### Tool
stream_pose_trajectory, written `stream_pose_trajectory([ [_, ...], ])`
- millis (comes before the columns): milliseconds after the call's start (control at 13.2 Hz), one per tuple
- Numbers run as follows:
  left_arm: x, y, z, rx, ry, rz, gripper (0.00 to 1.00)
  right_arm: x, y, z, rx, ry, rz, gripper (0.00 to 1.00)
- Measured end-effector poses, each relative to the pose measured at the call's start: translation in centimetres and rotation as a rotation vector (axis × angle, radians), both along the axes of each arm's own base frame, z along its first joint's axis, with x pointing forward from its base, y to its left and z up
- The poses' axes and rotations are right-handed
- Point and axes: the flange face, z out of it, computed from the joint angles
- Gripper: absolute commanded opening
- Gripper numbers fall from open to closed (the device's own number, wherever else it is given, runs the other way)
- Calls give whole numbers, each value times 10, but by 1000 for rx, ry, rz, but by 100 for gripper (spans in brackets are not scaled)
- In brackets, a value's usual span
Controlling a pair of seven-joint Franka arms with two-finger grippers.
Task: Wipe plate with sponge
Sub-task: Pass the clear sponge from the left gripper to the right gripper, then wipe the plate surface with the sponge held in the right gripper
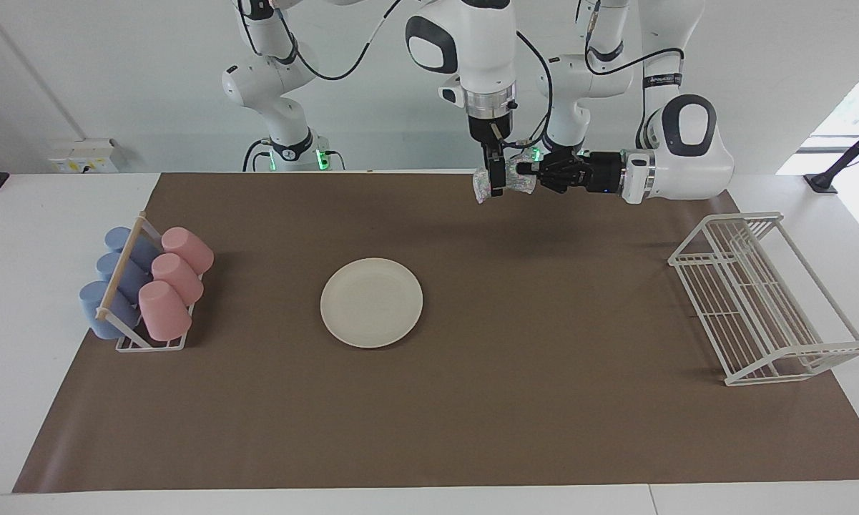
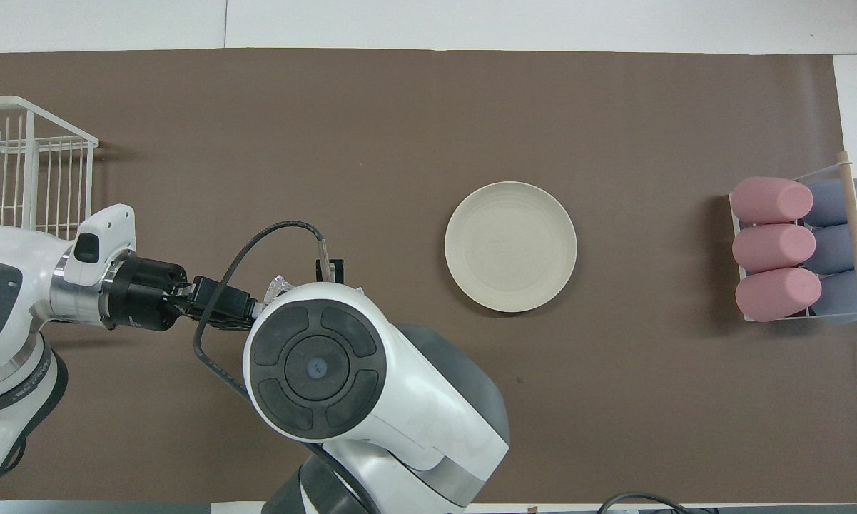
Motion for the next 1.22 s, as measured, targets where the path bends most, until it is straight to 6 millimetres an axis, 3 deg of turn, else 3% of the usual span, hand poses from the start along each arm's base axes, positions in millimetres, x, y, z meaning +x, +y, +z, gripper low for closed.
stream_pose_trajectory([
  [76, 0, 0, 0, 0, 0, 0, 0, 0, 0, 0, -1, 1, 0, 30],
  [152, 0, 0, 0, 0, 0, 0, 0, -1, 0, 0, -1, 1, 0, 0],
  [456, 0, -2, -1, 0, 3, -5, 0, 0, -2, -1, -15, -20, 3, 0],
  [532, -1, -2, -1, -1, 3, -5, 37, 0, -2, -1, -15, -21, 3, 0],
  [608, -1, -2, -1, -1, 4, -6, 99, 0, -3, -1, -15, -22, 3, 0],
  [1215, -1, 5, -1, 64, 10, -35, 100, -1, -14, -13, -32, -29, 23, 0],
])
